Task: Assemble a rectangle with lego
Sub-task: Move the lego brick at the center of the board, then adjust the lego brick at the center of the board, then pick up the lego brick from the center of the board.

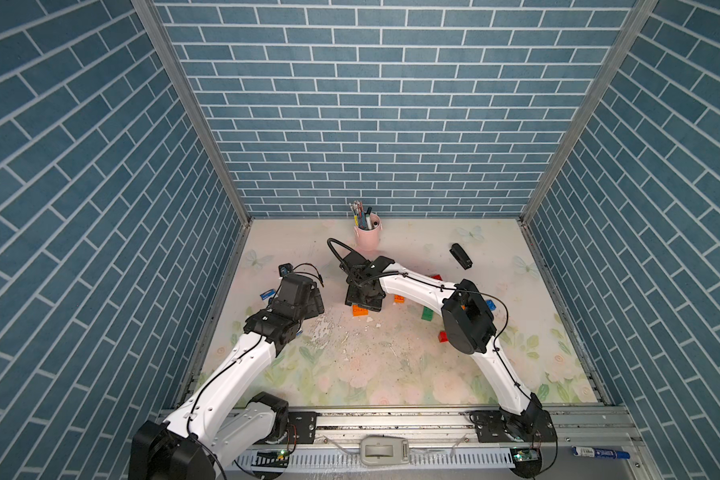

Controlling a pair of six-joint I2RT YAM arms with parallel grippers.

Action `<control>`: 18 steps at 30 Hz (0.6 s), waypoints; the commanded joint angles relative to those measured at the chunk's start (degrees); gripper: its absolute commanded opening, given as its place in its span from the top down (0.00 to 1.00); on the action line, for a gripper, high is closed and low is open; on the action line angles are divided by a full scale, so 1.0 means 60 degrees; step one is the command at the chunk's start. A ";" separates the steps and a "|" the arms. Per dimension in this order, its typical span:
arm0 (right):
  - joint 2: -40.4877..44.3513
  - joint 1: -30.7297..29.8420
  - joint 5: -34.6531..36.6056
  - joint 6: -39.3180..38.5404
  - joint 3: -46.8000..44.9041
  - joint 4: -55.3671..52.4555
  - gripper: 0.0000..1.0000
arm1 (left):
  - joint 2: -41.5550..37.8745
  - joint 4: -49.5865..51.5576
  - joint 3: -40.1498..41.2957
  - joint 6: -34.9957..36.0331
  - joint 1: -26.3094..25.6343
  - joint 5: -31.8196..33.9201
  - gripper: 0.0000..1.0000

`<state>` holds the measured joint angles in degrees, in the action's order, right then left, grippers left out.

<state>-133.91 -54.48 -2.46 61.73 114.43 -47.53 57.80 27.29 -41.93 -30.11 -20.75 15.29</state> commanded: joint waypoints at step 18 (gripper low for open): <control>1.0640 0.3350 0.2128 -0.0314 -1.0565 -0.2334 0.36 | 0.4724 0.0252 -0.1851 -0.0387 -0.2598 0.0339 0.01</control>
<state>-71.13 -35.22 10.41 60.88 53.49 -60.12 84.03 26.24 -51.83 -31.14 -36.23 15.42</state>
